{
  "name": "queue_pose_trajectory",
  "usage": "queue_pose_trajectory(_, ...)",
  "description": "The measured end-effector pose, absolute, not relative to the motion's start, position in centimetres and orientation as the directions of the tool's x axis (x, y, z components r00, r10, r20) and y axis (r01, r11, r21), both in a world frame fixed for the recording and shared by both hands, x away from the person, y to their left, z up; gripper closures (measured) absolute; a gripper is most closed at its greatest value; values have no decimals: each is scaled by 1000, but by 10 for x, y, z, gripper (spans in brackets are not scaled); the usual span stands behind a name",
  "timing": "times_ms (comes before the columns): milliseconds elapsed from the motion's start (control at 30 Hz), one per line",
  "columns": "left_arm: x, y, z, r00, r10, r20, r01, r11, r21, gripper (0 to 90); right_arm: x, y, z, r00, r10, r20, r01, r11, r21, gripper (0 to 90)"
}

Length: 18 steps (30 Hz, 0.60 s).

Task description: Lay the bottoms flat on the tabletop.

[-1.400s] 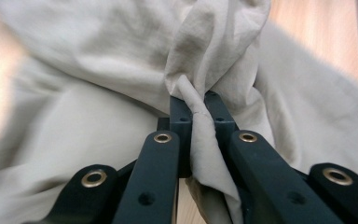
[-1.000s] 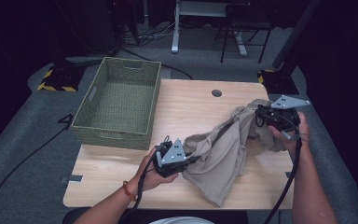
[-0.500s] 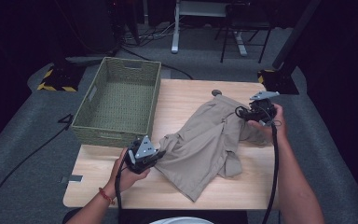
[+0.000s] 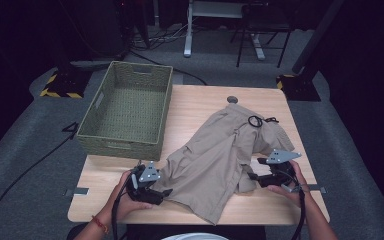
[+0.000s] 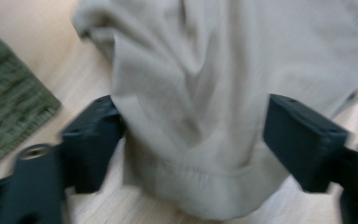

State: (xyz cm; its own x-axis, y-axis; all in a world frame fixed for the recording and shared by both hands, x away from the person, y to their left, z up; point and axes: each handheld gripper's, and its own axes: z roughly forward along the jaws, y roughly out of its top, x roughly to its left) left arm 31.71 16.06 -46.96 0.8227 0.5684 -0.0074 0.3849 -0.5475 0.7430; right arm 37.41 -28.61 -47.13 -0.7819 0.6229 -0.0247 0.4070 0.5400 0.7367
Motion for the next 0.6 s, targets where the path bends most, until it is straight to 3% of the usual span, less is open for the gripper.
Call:
queue_pose_trajectory(200, 312, 147, -458, 873, 488, -8, 313, -548, 775, 171, 364, -276, -495, -754, 655, 37, 477, 509, 716, 195)
queue_pose_trajectory(300, 321, 132, -464, 859, 508, 62, 282, -570, 771, 221, 371, -275, -499, -737, 674, 47, 495, 492, 716, 230)
queue_pose_trajectory(333, 322, 129, -465, 862, 503, 67, 273, -571, 774, 332, 376, -276, -500, -723, 688, 64, 504, 462, 730, 286)
queue_pose_trajectory(433, 330, 117, -470, 878, 475, 65, 279, -617, 736, 368, 383, -277, -499, -718, 695, 50, 492, 455, 742, 506)
queue_pose_trajectory(567, 346, 110, -482, 882, 471, 23, 331, -653, 682, 517, 395, -282, -495, -697, 716, 25, 482, 443, 756, 807)
queue_pose_trajectory(600, 346, 110, -482, 882, 471, 23, 331, -653, 682, 537, 395, -282, -495, -697, 716, 25, 482, 443, 756, 807)
